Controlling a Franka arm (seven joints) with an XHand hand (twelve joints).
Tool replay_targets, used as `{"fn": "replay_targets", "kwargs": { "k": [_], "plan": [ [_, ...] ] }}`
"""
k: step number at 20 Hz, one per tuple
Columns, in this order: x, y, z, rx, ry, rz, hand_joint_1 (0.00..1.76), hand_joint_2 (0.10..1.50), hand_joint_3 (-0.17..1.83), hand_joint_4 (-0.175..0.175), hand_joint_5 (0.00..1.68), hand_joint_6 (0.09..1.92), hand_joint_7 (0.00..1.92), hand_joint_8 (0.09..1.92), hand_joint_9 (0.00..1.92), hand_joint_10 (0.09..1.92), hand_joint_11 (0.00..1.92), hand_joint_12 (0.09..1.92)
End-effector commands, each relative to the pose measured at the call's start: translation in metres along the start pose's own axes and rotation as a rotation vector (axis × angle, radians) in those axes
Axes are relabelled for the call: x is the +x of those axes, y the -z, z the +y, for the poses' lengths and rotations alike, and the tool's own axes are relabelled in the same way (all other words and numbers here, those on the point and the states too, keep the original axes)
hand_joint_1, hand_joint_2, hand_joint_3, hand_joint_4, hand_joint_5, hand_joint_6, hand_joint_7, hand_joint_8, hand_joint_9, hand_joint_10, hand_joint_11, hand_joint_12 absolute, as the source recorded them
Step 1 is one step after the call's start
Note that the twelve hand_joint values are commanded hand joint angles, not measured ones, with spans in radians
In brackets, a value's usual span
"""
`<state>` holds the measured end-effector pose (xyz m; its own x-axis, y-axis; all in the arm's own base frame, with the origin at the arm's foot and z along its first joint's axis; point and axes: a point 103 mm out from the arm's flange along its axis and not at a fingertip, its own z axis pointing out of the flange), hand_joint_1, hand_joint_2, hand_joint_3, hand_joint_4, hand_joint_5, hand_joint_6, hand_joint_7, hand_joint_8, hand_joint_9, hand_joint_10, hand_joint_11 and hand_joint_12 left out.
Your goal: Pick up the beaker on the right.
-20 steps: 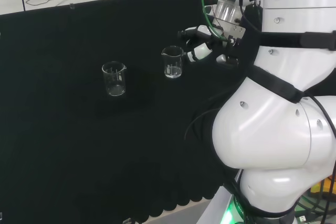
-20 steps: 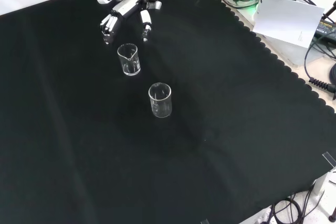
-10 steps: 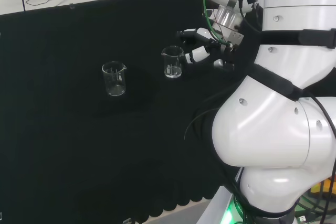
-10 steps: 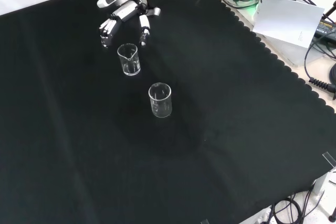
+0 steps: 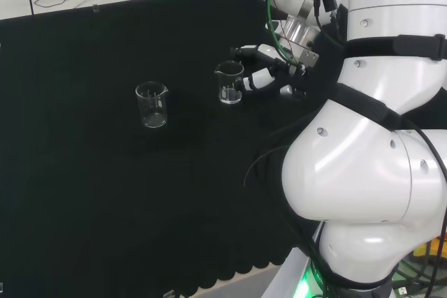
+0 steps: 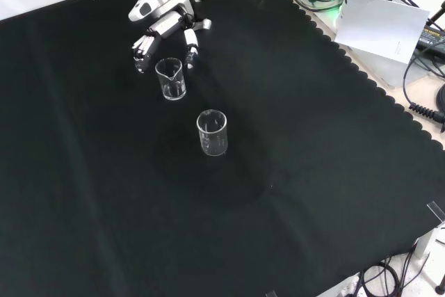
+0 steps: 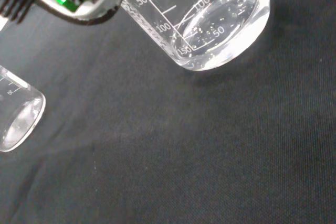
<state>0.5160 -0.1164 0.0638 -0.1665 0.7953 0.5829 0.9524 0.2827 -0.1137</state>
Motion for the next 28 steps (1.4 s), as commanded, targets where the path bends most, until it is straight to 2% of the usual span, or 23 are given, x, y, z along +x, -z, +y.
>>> {"fn": "replay_targets", "kwargs": {
  "k": [1,20,28],
  "plan": [
    [-0.003,-0.006,0.003,-0.014,0.013,0.031,0.82,0.53,0.54,-0.034,0.40,0.09,0.25,0.67,0.36,0.63,0.01,1.39],
    [-0.004,-0.019,0.012,-0.053,0.040,0.136,0.82,0.52,0.54,-0.031,0.41,0.09,0.24,0.67,0.35,0.63,0.00,1.38],
    [-0.007,-0.026,0.012,-0.067,0.037,0.138,0.82,0.52,0.53,-0.030,0.42,0.09,0.25,0.67,0.35,0.63,0.00,1.37]
  ]
}}
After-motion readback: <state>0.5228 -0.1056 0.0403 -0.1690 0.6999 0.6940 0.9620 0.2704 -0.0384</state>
